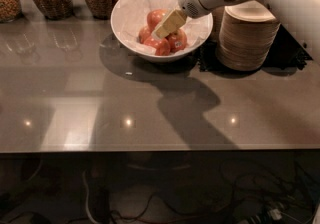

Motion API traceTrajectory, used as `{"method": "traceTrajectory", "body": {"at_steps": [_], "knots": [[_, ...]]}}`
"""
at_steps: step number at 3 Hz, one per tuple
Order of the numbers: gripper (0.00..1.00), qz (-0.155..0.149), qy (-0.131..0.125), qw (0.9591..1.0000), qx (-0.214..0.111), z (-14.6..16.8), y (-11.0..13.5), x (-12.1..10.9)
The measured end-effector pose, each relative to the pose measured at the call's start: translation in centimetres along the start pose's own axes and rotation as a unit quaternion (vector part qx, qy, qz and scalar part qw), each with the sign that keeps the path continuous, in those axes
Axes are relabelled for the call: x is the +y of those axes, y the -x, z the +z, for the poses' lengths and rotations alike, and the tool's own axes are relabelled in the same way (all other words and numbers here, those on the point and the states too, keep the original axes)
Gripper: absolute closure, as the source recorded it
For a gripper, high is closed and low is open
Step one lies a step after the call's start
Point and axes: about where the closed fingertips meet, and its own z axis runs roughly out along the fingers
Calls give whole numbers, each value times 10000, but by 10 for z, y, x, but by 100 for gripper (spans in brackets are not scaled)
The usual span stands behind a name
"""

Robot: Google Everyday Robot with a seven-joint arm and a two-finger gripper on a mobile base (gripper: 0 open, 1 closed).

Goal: Pick apple from white bowl

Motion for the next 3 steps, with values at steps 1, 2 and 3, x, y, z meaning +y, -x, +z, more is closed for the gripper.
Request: {"method": "traceTrajectory", "body": {"at_steps": [1,2,3], "knots": [[0,196,8,9998,-21,12,-9,1],[1,379,64,9993,-27,23,-17,4],[14,503,135,9986,-66,34,-21,5]]}}
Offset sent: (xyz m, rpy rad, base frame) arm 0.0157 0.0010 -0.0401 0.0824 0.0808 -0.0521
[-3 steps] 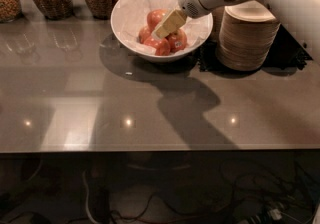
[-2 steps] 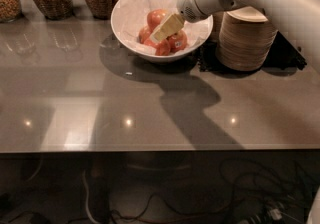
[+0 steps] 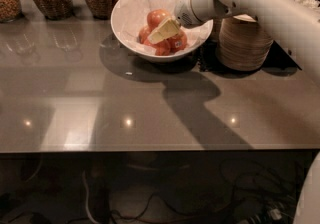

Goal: Pick apple from white bowl

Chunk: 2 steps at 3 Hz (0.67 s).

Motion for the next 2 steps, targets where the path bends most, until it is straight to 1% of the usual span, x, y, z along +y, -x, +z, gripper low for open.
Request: {"method": "traceTrajectory", "body": {"at_steps": [1,2], "knots": [[27,48,54,10000,-65,9,1,-1],[51,96,80,9998,-123,15,3,-3]]}}
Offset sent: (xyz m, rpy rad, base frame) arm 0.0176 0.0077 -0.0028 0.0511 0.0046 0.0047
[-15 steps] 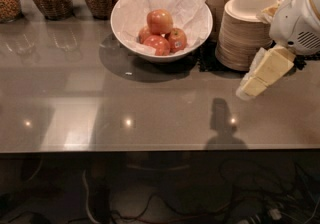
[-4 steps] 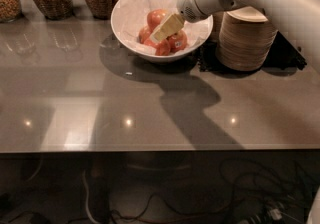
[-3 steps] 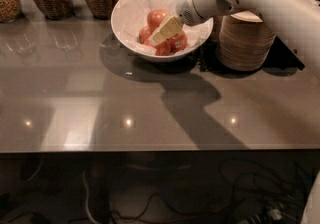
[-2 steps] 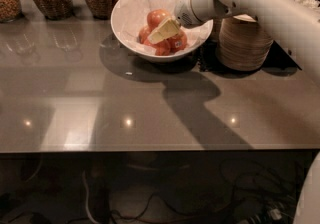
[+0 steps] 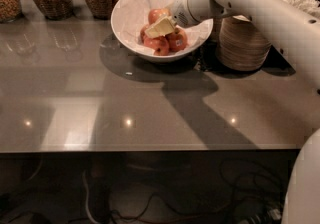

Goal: Pick apple from white bowl

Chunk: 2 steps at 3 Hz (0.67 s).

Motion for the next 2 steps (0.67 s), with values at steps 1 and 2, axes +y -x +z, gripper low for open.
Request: {"method": "traceTrajectory", "body": {"at_steps": [1,2], "knots": [[74,2,0,10000,-4,0,0,0],[97,27,0,10000,-95,-3,1,0]]}}
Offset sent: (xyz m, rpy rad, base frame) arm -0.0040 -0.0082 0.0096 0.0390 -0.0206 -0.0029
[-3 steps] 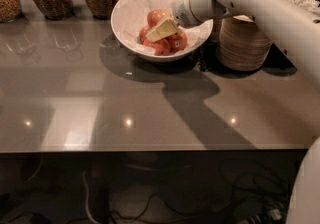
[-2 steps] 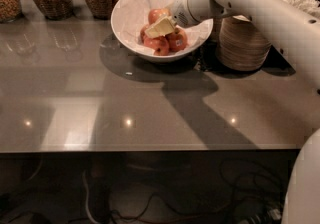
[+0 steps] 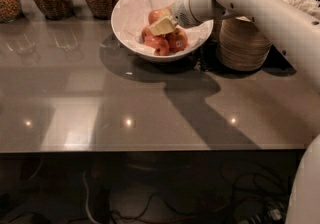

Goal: Pick apple from white bowl

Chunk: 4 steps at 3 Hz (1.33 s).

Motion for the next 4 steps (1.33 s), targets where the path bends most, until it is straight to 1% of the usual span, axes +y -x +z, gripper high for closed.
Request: {"method": "traceTrajectory", "body": {"at_steps": [1,2,3,4], "knots": [[100,-85,-23,9998,-159,-12,8,1],[100,-330,30,9988,-372,-33,24,5],[100,-704,194,9965,-414,-65,35,16],[100,-869,351,9954,-217,-107,32,36]]}}
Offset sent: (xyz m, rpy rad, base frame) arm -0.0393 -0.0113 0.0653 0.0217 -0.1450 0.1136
